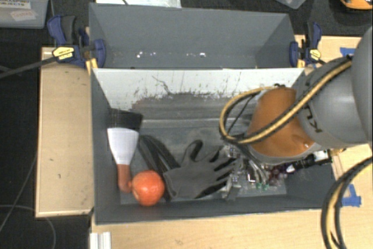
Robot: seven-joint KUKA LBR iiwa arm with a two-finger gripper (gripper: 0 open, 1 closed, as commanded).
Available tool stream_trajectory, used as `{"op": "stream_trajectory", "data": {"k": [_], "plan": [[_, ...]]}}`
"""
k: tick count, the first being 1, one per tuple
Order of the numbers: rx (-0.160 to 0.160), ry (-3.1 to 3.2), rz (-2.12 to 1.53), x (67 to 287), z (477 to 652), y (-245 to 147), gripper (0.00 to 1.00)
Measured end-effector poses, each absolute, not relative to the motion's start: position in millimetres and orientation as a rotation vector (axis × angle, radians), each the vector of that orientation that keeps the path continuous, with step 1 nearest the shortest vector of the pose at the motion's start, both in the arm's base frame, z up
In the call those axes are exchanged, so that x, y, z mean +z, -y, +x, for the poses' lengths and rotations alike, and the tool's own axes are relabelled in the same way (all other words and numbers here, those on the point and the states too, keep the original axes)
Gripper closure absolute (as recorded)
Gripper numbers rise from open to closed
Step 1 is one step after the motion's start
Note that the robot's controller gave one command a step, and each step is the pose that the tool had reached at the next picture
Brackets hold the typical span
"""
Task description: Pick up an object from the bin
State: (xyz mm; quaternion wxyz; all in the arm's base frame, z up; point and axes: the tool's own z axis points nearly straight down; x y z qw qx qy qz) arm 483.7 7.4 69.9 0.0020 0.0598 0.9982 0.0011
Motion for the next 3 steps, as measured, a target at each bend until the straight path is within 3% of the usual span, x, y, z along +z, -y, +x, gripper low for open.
{"op": "stream_trajectory", "data": {"k": [1, 2, 3], "plan": [[0.007, -3.115, 0.271, 70, 478.2, -16, 1.00], [0.007, -3.115, 0.271, 70, 478.1, -16, 1.00], [0.008, -3.106, 0.277, 147, 489.8, -7, 1.00]]}}
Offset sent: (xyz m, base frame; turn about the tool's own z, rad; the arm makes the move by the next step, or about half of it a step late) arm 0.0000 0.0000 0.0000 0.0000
